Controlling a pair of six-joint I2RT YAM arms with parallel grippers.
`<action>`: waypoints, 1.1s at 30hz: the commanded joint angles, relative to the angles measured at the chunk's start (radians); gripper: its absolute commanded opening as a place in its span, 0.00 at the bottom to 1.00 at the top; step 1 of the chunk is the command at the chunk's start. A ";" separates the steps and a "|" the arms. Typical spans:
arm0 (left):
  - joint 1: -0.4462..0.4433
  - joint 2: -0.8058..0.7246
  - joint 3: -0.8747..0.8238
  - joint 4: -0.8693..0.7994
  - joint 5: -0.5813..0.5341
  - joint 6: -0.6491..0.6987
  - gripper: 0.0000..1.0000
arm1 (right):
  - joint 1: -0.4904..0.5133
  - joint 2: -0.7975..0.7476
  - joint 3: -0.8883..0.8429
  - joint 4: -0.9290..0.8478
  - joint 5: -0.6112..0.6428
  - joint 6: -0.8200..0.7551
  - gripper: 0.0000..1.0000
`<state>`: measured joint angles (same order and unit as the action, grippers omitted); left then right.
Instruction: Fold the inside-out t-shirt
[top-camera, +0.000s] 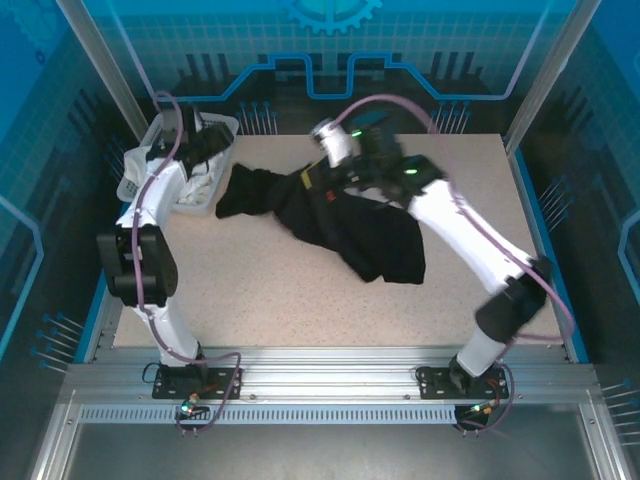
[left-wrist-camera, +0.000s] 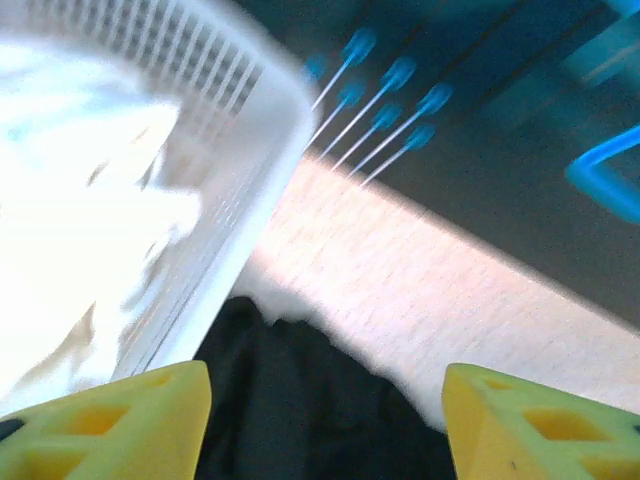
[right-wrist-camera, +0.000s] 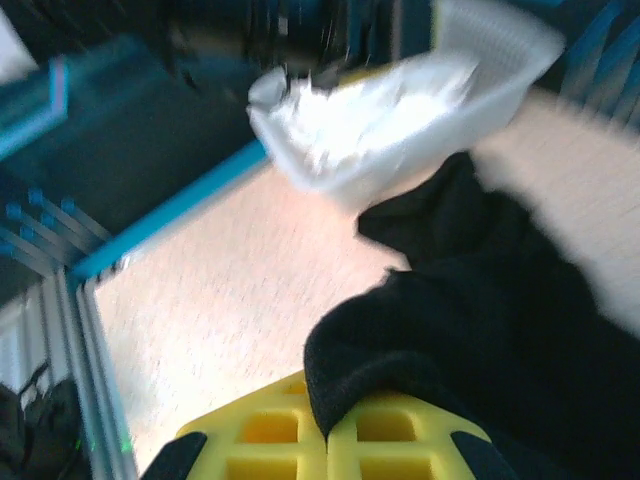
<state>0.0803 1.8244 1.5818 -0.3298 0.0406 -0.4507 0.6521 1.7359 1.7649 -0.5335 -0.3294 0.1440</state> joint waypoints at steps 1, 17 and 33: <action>-0.007 -0.229 -0.171 0.043 -0.049 0.005 0.67 | 0.114 0.170 -0.007 0.010 -0.108 0.067 0.00; -0.254 -0.889 -1.033 -0.069 0.024 -0.178 0.73 | -0.261 -0.217 -0.677 -0.071 0.096 0.200 0.58; -0.341 -0.533 -1.060 0.127 0.074 -0.144 0.65 | -0.472 -0.158 -0.846 -0.137 0.334 0.245 0.60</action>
<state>-0.2520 1.2606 0.5255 -0.2520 0.1173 -0.6022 0.1928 1.5608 0.9291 -0.6193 -0.0498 0.3927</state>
